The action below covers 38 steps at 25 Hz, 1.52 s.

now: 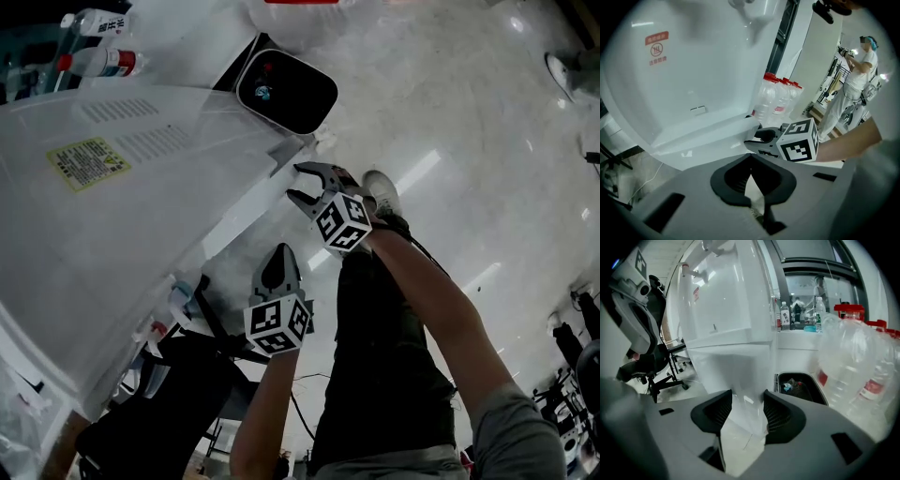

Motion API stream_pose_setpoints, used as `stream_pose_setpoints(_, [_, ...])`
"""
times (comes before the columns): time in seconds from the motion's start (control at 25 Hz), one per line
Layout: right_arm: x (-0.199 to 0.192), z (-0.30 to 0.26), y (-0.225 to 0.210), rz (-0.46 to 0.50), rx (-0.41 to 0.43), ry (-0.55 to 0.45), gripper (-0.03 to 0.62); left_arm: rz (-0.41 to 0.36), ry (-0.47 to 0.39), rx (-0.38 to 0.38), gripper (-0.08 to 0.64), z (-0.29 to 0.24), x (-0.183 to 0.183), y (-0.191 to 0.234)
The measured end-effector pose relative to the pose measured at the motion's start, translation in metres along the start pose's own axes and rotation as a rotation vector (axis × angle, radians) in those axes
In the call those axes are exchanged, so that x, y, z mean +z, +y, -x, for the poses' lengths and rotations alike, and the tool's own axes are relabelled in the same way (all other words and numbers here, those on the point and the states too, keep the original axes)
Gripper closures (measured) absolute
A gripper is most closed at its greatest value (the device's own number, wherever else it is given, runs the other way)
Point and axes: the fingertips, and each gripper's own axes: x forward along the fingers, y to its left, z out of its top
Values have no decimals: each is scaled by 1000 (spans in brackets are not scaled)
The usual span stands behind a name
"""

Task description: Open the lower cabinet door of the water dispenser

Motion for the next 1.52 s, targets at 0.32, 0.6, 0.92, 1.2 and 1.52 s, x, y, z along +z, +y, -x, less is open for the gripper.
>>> stream_pose_setpoints(0.32, [-23, 26, 30, -103, -110, 26, 380, 41, -8, 33, 552, 22, -18, -2])
stream_pose_setpoints(0.6, [-36, 38, 49, -165, -198, 22, 380, 105, -26, 81, 552, 28, -39, -5])
stream_pose_setpoints(0.92, [-40, 36, 49, -98, -133, 29, 379, 146, -39, 115, 552, 35, -55, -11])
stream_pose_setpoints(1.2, [-71, 39, 40, 130, 114, 132, 338, 172, -68, 132, 552, 41, -54, -11])
stream_pose_setpoints(1.52, [-123, 12, 31, 420, 343, 250, 328, 113, -90, 100, 552, 22, -56, -5])
